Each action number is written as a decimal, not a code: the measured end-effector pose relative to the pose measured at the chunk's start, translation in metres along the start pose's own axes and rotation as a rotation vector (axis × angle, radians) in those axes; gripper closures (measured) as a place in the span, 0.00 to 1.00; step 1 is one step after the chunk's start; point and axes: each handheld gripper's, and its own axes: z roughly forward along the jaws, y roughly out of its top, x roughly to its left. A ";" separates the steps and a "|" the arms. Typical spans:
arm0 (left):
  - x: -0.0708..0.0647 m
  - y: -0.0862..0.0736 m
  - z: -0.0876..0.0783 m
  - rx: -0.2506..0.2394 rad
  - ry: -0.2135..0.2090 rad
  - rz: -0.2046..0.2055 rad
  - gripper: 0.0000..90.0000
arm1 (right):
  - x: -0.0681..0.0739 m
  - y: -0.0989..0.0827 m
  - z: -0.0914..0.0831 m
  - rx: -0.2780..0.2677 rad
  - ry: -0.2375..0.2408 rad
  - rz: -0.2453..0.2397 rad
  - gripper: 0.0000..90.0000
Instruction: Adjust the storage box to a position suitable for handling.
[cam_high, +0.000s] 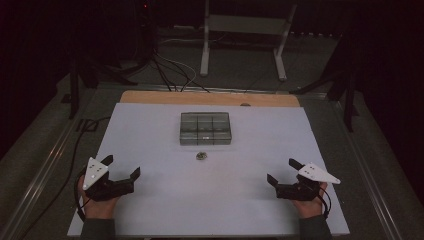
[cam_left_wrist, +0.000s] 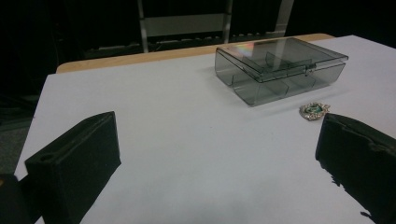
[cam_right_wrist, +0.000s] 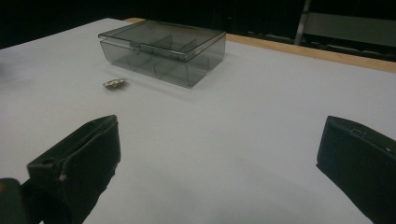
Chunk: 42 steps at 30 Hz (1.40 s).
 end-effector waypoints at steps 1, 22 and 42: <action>0.000 0.000 0.000 0.000 0.000 0.000 0.02 | 0.000 0.000 0.000 0.000 -0.004 -0.001 0.00; -0.004 0.006 -0.003 0.002 -0.017 -0.037 0.02 | 0.005 0.009 0.000 -0.022 -0.017 0.052 0.00; 0.001 0.041 0.014 -0.004 -0.035 -0.033 0.02 | 0.018 0.049 0.005 -0.059 -0.040 -0.002 0.00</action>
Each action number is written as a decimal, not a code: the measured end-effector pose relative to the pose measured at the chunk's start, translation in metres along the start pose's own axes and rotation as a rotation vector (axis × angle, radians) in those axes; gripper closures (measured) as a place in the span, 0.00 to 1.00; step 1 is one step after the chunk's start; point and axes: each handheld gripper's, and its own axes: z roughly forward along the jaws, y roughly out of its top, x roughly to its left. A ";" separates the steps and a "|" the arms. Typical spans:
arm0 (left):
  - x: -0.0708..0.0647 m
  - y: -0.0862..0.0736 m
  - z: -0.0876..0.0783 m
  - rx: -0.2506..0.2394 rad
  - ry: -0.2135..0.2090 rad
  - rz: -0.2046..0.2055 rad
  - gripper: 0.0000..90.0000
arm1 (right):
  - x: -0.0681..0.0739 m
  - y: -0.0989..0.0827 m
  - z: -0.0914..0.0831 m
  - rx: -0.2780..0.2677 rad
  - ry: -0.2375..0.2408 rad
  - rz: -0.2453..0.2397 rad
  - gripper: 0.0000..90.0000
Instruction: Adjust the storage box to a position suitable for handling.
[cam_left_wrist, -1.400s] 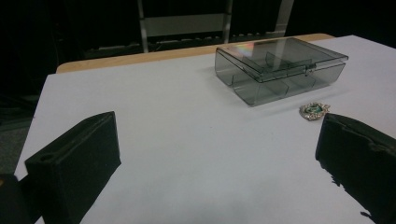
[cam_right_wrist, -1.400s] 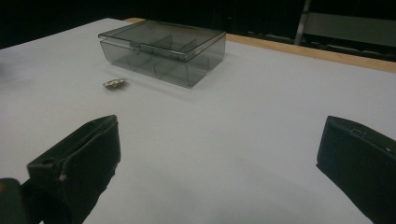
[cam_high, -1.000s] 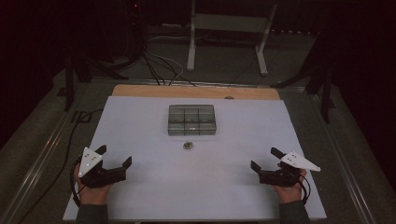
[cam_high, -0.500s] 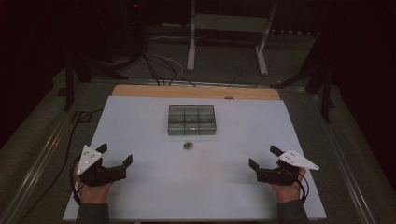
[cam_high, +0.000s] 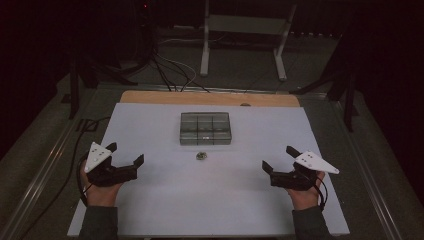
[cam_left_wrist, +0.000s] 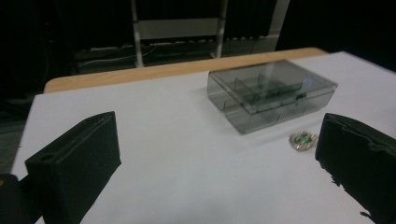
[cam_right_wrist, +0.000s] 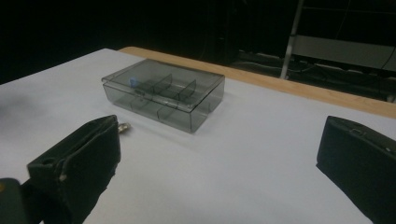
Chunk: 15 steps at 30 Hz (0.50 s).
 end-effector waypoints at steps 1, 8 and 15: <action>0.000 0.000 0.000 0.000 0.000 0.000 0.02 | 0.000 0.000 0.000 0.000 0.000 0.000 0.00; 0.004 0.007 0.011 0.001 0.002 0.005 0.02 | 0.001 0.010 0.011 0.007 0.006 -0.008 0.00; 0.004 0.014 0.029 0.016 0.007 0.012 0.02 | 0.005 0.027 0.027 0.001 0.020 -0.003 0.00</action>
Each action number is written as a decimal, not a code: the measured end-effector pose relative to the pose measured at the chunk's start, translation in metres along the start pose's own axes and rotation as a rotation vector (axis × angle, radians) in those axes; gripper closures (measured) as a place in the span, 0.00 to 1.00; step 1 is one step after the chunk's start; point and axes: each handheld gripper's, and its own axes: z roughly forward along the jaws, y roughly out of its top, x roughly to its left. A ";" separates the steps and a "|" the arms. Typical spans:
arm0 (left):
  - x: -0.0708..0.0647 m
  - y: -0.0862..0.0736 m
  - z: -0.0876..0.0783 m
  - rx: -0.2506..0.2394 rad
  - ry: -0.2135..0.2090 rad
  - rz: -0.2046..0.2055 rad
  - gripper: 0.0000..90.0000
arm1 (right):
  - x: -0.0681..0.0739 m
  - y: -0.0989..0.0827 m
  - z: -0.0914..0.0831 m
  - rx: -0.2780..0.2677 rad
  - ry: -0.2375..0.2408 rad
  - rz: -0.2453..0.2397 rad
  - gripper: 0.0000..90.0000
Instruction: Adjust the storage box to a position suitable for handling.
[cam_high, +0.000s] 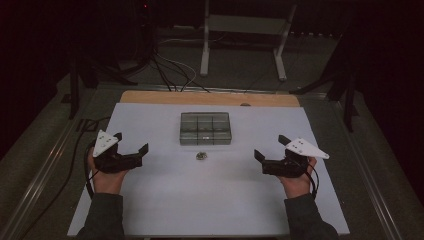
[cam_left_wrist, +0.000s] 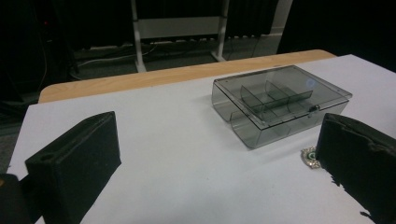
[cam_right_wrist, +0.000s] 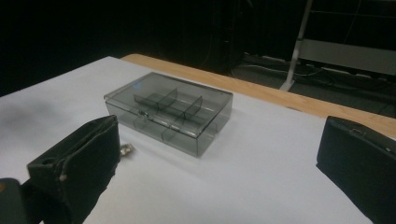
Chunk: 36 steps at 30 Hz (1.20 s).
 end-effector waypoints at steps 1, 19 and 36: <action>0.000 0.001 0.002 -0.001 0.001 0.000 0.02 | 0.000 0.000 0.000 0.000 0.000 0.000 0.00; 0.000 0.008 0.036 0.006 0.007 -0.016 0.02 | -0.002 0.013 0.046 0.016 -0.002 0.041 0.00; 0.001 0.012 0.066 -0.004 -0.017 -0.037 0.02 | -0.004 0.017 0.084 0.008 0.021 0.045 0.00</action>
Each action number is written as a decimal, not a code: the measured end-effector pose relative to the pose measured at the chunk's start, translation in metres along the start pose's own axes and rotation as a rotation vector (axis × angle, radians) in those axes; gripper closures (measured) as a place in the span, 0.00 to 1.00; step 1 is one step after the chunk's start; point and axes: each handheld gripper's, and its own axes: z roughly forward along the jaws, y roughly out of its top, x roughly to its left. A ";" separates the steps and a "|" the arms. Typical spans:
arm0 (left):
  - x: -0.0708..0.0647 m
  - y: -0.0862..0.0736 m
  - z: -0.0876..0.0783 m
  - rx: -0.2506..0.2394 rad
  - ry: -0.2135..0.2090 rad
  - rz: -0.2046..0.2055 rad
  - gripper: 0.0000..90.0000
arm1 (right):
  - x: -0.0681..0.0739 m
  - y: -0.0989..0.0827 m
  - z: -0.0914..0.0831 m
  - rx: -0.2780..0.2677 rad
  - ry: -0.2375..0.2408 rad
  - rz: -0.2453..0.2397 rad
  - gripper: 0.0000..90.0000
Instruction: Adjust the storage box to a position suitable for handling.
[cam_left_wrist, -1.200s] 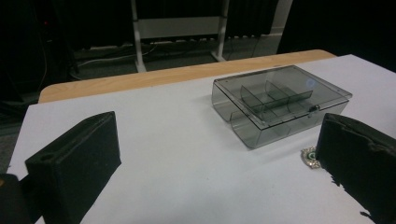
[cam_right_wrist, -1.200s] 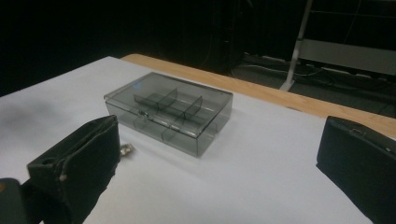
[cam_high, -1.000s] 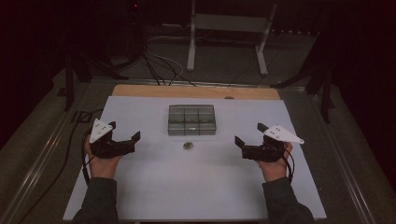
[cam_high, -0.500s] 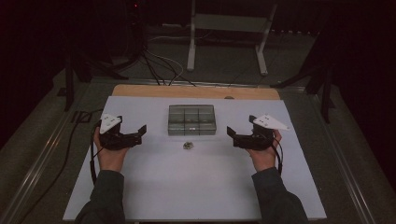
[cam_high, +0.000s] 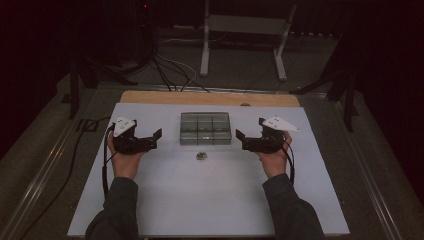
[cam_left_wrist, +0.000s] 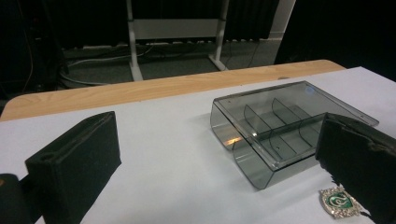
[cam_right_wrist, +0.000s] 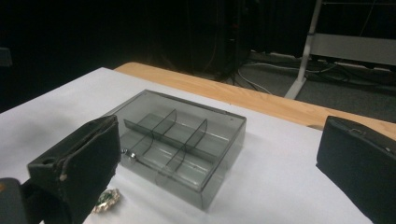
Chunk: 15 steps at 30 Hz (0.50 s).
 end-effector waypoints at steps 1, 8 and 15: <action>0.000 0.000 0.002 0.001 0.001 -0.001 0.02 | 0.000 0.000 0.002 -0.002 0.000 0.001 0.00; -0.001 -0.003 0.017 0.018 0.004 0.002 0.02 | -0.007 -0.002 0.022 -0.015 -0.004 0.046 0.00; -0.004 -0.007 0.030 0.030 0.008 -0.004 0.03 | -0.009 -0.011 0.040 0.030 -0.012 0.057 0.01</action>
